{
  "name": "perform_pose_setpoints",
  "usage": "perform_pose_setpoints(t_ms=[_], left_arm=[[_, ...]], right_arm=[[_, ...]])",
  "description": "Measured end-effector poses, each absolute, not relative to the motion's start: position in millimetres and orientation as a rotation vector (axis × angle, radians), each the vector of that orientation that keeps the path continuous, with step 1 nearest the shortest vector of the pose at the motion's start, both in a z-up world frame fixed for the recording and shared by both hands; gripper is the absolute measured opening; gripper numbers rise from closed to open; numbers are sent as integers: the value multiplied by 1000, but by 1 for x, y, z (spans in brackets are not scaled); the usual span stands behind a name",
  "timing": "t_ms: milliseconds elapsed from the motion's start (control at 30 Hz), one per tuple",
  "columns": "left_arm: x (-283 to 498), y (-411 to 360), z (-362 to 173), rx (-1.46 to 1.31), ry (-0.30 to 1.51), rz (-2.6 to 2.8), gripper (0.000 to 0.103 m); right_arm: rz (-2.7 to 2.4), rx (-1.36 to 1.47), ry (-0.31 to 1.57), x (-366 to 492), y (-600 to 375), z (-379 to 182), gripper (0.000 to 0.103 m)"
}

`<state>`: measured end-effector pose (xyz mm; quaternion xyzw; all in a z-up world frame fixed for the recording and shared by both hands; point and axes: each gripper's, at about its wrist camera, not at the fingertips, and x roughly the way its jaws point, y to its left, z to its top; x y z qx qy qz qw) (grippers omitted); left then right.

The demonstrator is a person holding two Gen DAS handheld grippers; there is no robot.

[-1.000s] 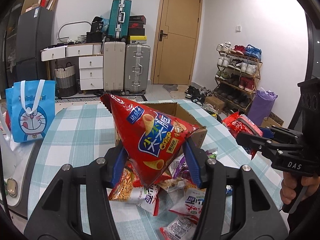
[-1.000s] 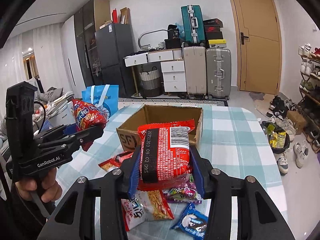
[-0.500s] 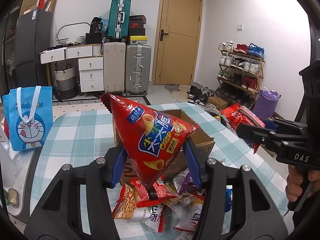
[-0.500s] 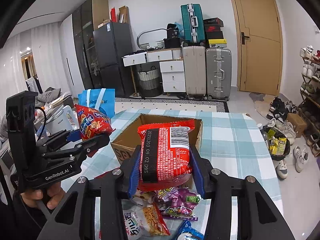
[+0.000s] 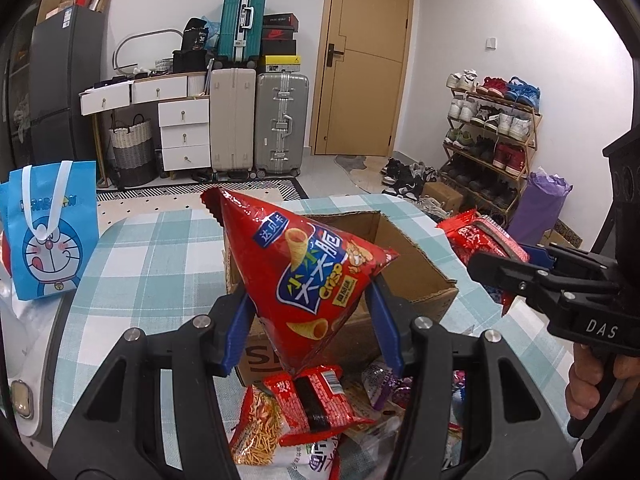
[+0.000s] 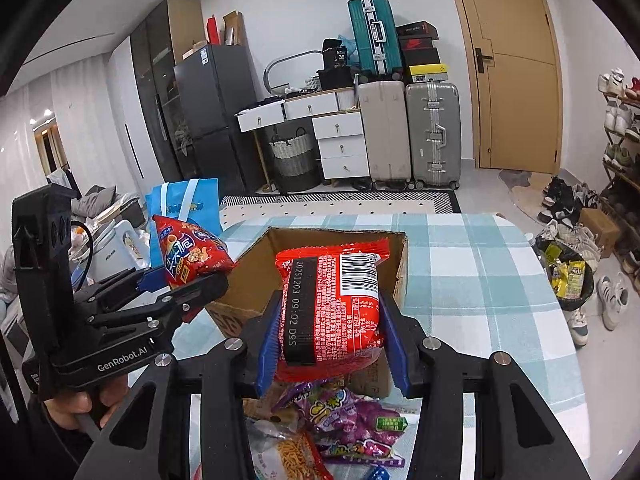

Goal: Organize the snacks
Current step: 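Carry both held red bags over the open cardboard box, then open both grippers to drop the red bags into the box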

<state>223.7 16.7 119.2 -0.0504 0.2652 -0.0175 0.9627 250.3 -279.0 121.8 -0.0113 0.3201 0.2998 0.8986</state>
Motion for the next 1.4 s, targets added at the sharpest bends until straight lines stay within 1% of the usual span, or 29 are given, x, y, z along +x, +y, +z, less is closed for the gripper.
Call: perform_pose_setpoints(t_ms=[400, 733, 1000, 1100, 1133, 1167, 1233, 1267, 1333, 1367, 1400], left_arm=[[273, 17, 96, -86, 577, -19, 51], [310, 10, 82, -66, 602, -15, 51], [322, 1, 65, -64, 629, -13, 51], [327, -3, 61, -58, 642, -18, 51], [326, -1, 59, -54, 641, -10, 51], [327, -1, 60, -49, 639, -5, 52], [326, -3, 58, -46, 642, -8, 59], [326, -3, 58, -49, 637, -8, 63], [320, -3, 60, -51, 628, -7, 72], [316, -2, 61, -53, 626, -8, 81], [310, -1, 63, -60, 620, -11, 85]], right_arm=[[627, 1, 707, 280, -263, 91, 46], [631, 18, 718, 293, -261, 84, 46], [637, 21, 726, 296, -260, 81, 47], [639, 14, 697, 292, -263, 86, 62], [636, 17, 684, 291, -264, 89, 70], [636, 19, 675, 290, -266, 91, 75], [628, 12, 662, 286, -268, 96, 80], [624, 6, 656, 284, -269, 98, 87], [610, -12, 637, 276, -274, 105, 95], [607, -19, 631, 273, -276, 107, 96], [603, -29, 628, 269, -279, 109, 98]])
